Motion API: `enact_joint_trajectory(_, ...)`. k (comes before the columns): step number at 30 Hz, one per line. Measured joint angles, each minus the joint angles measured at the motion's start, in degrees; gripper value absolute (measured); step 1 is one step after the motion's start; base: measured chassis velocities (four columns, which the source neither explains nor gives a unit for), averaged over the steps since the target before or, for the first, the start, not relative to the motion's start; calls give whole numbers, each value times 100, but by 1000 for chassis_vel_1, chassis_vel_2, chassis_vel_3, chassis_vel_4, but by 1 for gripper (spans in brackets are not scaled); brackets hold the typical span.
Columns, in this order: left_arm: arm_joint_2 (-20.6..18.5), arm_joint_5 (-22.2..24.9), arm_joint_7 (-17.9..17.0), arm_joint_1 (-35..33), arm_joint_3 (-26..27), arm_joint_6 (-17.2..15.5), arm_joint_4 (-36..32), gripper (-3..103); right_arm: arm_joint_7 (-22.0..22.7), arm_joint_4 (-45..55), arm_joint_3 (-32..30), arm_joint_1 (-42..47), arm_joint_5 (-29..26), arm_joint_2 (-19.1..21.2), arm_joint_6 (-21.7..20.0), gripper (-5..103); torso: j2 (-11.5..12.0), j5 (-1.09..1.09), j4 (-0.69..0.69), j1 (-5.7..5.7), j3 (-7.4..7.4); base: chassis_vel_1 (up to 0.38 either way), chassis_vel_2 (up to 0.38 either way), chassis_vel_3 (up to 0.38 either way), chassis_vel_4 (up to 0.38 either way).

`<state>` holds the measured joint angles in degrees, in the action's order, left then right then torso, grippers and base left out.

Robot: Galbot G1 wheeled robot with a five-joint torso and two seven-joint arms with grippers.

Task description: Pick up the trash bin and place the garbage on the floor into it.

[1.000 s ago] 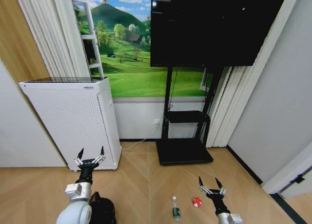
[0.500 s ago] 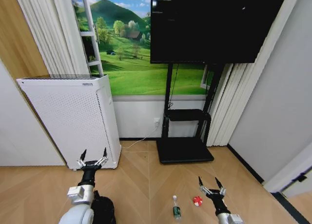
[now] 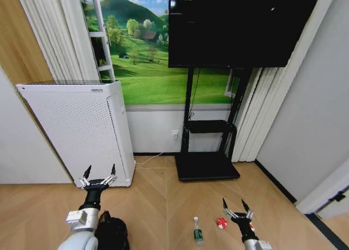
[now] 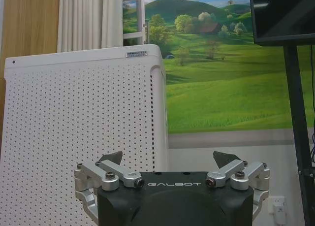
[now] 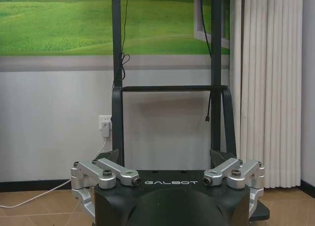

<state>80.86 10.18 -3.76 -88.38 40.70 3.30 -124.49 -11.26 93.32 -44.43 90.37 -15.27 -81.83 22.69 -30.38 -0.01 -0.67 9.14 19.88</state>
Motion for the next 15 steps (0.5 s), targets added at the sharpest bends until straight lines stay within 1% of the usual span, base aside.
enact_joint_trajectory(6, 163, 19, -17, 336, -71, -52, 268, 100, 0, -1, 13, -25, 14, 3, -5, 100, 160, 0, -1, -61, -99, 0, 0, 0, 0)
enact_joint_trajectory(10, 182, 20, -20, 373, -82, -62, 301, 100, 0, 1, 12, -21, 14, 7, -8, 100, 188, 0, 0, -71, -118, 0, 0, 0, 0)
enact_joint_trajectory(15, 204, 23, -20, 452, -106, -76, 383, 100, 0, 5, 3, -7, 14, 19, -12, 100, 289, 0, -1, -111, -179, 0, 0, 0, 0)
